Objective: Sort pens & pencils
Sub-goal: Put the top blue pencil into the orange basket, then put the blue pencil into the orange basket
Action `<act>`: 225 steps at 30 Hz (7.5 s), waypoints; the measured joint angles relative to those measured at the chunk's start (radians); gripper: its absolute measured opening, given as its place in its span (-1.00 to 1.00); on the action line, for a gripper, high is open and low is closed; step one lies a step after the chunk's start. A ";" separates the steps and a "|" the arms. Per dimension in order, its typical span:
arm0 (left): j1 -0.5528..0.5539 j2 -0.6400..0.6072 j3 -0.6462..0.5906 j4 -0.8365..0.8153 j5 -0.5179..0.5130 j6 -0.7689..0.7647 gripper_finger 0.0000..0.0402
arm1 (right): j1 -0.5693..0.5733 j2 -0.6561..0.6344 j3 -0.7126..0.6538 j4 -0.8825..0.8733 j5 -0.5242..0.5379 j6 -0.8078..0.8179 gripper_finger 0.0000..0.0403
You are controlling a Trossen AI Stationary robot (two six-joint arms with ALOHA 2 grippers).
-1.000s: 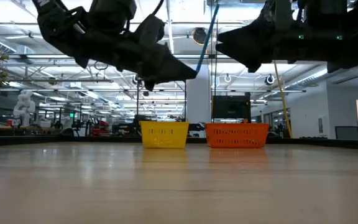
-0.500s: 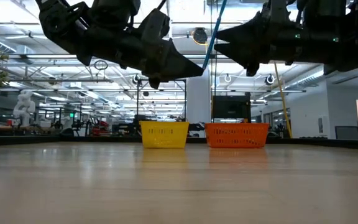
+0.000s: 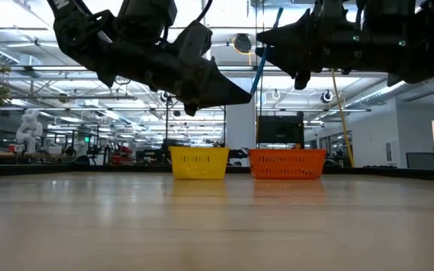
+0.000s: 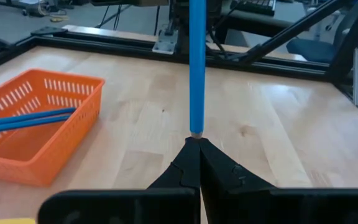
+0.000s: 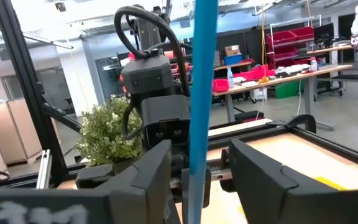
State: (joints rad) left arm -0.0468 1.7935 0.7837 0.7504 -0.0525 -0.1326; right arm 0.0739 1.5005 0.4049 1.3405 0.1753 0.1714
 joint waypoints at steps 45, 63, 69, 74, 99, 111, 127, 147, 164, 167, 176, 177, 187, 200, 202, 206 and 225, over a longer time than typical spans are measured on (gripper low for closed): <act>-0.082 -0.951 -0.546 -0.101 -0.219 0.079 -0.27 | 0.000 -0.465 -0.144 -0.541 0.006 -0.053 -0.95; -0.077 -0.951 -0.547 -0.083 -0.223 0.109 -0.27 | -0.064 -0.372 0.084 -0.800 0.215 -0.188 -0.95; -0.077 -0.951 -0.547 -0.087 -0.227 0.109 -0.27 | -0.220 -0.247 0.261 -1.139 0.243 -0.129 -0.95; -0.077 -0.951 -0.547 -0.090 -0.227 0.110 -0.27 | -0.303 -0.174 0.273 -1.201 0.199 -0.073 -0.95; -0.077 -0.951 -0.547 -0.096 -0.227 0.109 -0.27 | -0.336 -0.125 0.273 -1.364 0.180 0.027 -0.57; -0.077 -0.950 -0.546 -0.105 -0.227 0.108 -0.27 | -0.229 -0.377 0.211 -1.224 0.003 0.029 0.03; -0.077 -0.950 -0.546 -0.102 -0.227 0.091 -0.27 | -0.010 -0.407 -0.207 -0.269 0.002 -0.071 0.02; -0.127 -0.814 -0.320 -0.256 -0.076 -0.053 -0.27 | -0.010 -0.407 -0.208 -0.258 0.002 -0.079 0.02; -0.555 -0.255 0.513 -1.270 0.054 -0.006 -0.27 | -0.010 -0.406 -0.207 -0.269 0.002 -0.075 0.02; -0.615 -0.170 0.531 -1.272 0.053 0.003 -0.27 | -0.010 -0.406 -0.207 -0.269 0.002 -0.075 0.02; -0.698 -0.003 0.532 -1.306 0.024 0.003 -0.27 | -0.010 -0.406 -0.207 -0.288 0.002 -0.074 0.02; -0.705 0.010 0.532 -1.306 0.024 0.003 -0.27 | -0.010 -0.406 -0.207 -0.290 0.002 -0.075 0.02; -0.801 0.132 0.532 -1.307 0.024 0.135 -0.27 | -0.010 -0.407 -0.207 -0.295 0.002 -0.071 0.02; -0.815 0.197 0.532 -1.308 0.045 0.137 -0.27 | -0.010 -0.406 -0.207 -0.298 0.002 -0.060 0.02; -0.820 0.196 0.532 -1.308 0.047 0.128 -0.27 | -0.010 -0.407 -0.207 -0.298 0.002 -0.060 0.02; -0.824 0.196 0.531 -1.308 0.032 0.135 -0.27 | -0.010 -0.406 -0.207 -0.298 0.002 -0.060 0.02; -0.810 0.196 0.531 -1.327 0.044 0.161 -0.27 | -0.010 -0.406 -0.207 -0.298 0.002 -0.058 0.02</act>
State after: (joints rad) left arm -0.8570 1.9892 1.3144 -0.5769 -0.0086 0.0288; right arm 0.0639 1.0943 0.1982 1.0420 0.1772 0.1130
